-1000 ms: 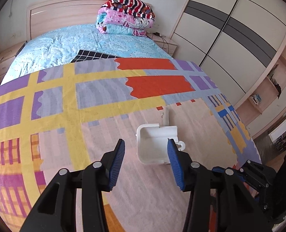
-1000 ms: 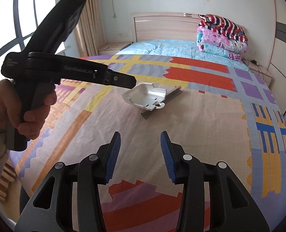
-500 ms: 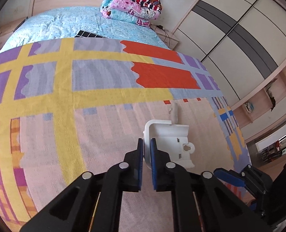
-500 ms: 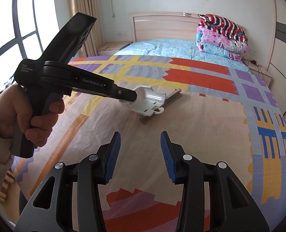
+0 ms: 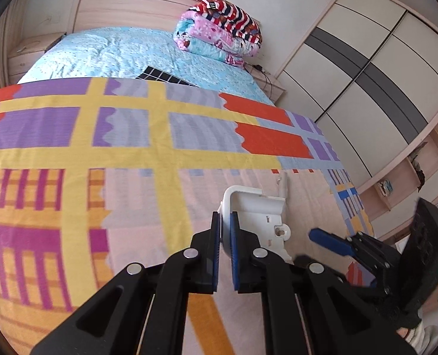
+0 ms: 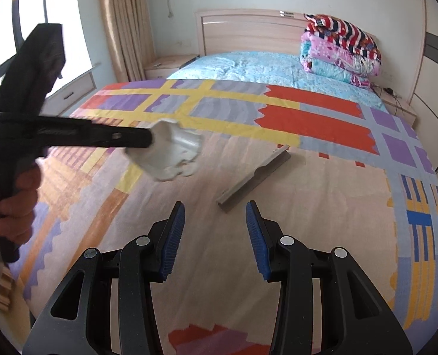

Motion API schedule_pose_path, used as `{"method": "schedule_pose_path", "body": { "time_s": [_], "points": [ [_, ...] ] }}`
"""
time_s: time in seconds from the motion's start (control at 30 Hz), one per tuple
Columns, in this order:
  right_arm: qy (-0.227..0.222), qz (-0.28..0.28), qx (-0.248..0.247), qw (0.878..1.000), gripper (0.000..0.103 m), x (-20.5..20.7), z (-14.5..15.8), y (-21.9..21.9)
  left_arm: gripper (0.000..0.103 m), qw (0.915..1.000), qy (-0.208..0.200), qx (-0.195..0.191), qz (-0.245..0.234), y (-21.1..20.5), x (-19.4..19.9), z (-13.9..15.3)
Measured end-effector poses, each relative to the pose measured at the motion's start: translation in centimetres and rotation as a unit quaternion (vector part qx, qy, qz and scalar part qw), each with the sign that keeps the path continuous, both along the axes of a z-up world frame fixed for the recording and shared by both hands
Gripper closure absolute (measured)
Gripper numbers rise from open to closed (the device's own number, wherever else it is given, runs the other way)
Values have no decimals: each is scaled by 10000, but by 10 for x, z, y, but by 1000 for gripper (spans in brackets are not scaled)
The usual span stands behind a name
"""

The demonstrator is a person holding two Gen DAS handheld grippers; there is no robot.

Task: Collect trash
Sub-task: 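Reach the right tool to the grey strip and close on it, then carry the tray and grey strip over the bin and open both tools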

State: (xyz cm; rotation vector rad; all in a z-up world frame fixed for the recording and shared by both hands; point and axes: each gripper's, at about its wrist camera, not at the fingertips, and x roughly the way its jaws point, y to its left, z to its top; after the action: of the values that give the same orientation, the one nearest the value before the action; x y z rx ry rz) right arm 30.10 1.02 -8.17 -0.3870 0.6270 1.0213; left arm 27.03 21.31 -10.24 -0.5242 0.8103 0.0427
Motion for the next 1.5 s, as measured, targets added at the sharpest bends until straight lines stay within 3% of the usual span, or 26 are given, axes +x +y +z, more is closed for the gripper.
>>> {"method": "schedule_pose_path", "body": {
  "time_s": [0.2, 0.33, 0.47, 1.03, 1.5],
  "points": [
    [98, -421, -84, 9990, 61, 16, -7, 15, 97, 9998, -60, 141, 114, 3, -25, 5],
    [53, -566, -131, 9983, 84, 15, -10, 13, 97, 9995, -104, 254, 138, 0, -39, 9],
    [199, -599, -62, 9980, 92, 15, -9, 6, 97, 9992, -162, 313, 161, -4, -50, 14],
    [-107, -261, 244, 9993, 93, -37, 19, -50, 97, 9972, -436, 601, 27, -57, -105, 38],
    [-393, 394, 277, 9981, 93, -106, 26, -117, 97, 9941, -543, 927, -143, -113, -169, 49]
  ]
}}
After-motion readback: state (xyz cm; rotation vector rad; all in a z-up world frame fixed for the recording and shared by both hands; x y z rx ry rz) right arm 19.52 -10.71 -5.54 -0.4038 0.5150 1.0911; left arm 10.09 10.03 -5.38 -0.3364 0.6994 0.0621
